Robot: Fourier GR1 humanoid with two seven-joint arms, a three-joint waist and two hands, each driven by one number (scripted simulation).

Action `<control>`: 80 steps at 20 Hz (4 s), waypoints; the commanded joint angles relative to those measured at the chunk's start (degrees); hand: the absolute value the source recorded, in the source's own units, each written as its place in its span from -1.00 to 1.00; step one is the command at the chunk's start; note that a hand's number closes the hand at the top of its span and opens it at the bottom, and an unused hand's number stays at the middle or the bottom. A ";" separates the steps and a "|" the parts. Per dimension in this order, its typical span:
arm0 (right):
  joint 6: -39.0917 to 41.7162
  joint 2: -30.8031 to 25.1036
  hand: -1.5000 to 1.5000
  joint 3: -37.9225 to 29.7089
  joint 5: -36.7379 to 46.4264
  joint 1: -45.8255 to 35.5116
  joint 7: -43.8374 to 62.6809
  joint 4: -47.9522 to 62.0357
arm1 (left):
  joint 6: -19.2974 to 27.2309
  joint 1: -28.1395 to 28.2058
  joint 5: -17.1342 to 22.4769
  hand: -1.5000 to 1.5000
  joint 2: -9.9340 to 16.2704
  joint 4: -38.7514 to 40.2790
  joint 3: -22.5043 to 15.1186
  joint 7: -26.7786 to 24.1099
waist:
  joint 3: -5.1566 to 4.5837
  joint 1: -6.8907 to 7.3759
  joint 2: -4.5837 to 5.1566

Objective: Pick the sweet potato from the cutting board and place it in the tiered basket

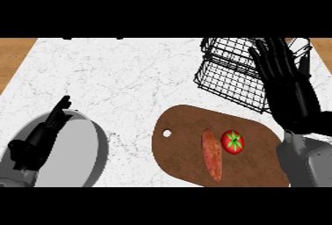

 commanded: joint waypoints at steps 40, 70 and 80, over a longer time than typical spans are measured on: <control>18.70 -6.77 -1.00 37.75 28.11 -24.93 85.26 -3.87 | -0.27 -2.73 0.72 0.00 -10.60 0.23 -4.61 0.45 | -1.30 -2.16 0.35; 13.80 -8.54 -1.00 39.92 40.06 -9.64 83.10 2.70 | -0.40 -5.13 -0.10 0.00 -11.89 1.04 -4.54 1.12 | -1.12 -1.48 0.98; 11.47 -7.26 -1.00 40.86 46.47 -1.93 77.50 4.06 | -2.03 -4.61 0.54 0.00 -11.85 0.79 -3.68 0.81 | -1.10 -1.04 1.08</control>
